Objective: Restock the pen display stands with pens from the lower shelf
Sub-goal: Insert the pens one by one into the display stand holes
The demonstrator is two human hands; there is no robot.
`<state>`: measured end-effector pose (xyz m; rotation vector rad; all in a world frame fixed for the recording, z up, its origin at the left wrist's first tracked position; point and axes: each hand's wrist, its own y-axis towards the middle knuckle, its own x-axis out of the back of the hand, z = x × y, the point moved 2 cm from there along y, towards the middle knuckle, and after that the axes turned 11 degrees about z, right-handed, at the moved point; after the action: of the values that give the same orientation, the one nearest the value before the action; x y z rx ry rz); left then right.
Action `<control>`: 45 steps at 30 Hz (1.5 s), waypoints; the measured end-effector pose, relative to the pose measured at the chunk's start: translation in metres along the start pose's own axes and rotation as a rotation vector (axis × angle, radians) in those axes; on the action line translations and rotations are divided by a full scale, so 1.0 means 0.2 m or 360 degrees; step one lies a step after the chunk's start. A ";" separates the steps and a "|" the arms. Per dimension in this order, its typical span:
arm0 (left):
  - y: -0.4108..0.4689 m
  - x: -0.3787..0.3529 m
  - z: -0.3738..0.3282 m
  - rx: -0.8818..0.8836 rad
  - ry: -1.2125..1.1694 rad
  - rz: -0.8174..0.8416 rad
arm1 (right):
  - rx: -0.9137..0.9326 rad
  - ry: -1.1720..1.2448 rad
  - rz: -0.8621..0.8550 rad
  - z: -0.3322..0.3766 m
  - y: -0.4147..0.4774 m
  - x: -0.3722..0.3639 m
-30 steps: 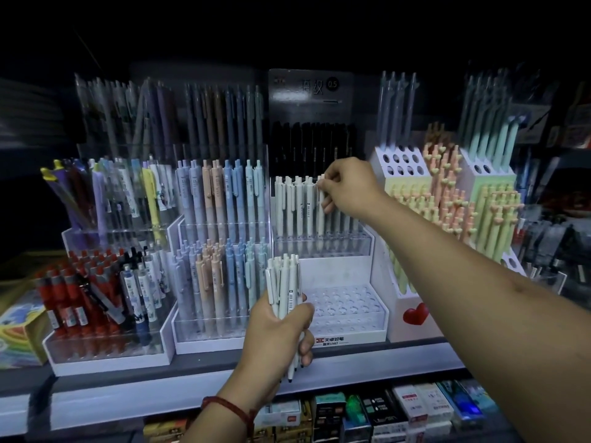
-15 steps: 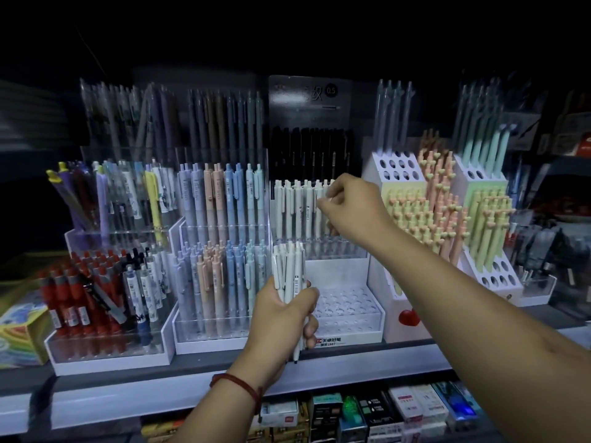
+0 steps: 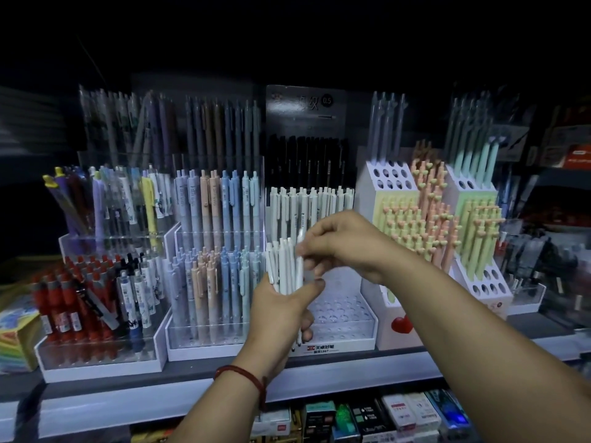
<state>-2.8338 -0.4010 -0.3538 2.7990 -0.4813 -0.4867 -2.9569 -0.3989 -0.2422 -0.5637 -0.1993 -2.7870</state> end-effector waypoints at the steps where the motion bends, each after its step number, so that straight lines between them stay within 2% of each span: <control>1: -0.01 0.00 0.01 0.0011 -0.0008 0.0008 | 0.0070 0.0092 -0.0161 0.02 0.01 0.03; 3: -0.02 0.01 0.04 0.0025 0.0020 0.0012 | 0.0247 0.0185 -0.0594 0.06 0.01 0.13; 5: -0.01 0.02 0.06 0.0013 0.0066 -0.0018 | 0.0388 0.0044 -0.0946 0.07 0.04 0.22; 8: 0.04 0.00 0.02 -0.0115 0.0095 -0.0108 | 0.0463 -0.0343 -0.1113 0.06 0.10 0.27; 13: 0.18 -0.04 -0.02 -0.0404 0.0274 -0.0098 | 0.0432 -0.0816 -0.1115 0.02 0.19 0.27; 15: 0.21 -0.03 0.02 -0.0385 0.0328 -0.0095 | 0.0410 -0.0845 -0.1070 -0.01 0.21 0.28; 20: 0.26 0.01 0.10 -0.0289 0.0189 -0.0017 | 0.0315 -0.0915 -0.0860 -0.09 0.28 0.28; 28: 0.28 0.02 0.13 -0.0298 0.0036 0.0002 | 0.0267 -0.1018 -0.0947 -0.16 0.34 0.24; 33: 0.28 0.00 0.12 -0.0294 0.0089 0.0086 | 0.0316 -0.0858 -0.1058 -0.26 0.25 0.16; 36: 0.28 0.00 0.12 -0.0279 0.0127 0.0119 | 0.0614 -0.0735 -0.1275 -0.33 0.12 0.03; 37: 0.28 0.00 0.12 -0.0275 0.0137 0.0127 | 0.0680 -0.0581 -0.1265 -0.35 0.07 -0.01; 40: 0.29 0.01 0.13 -0.0254 0.0214 0.0132 | 0.0577 -0.0057 -0.0926 -0.38 0.00 -0.12; 45: 0.30 0.02 0.16 -0.0163 0.0245 0.0176 | 0.0361 0.0017 -0.0800 -0.39 0.00 -0.12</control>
<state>-2.8582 -0.4639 -0.3649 2.6685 -0.5571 -0.2622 -2.9649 -0.4071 -0.3237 -0.4950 -0.7369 -3.1766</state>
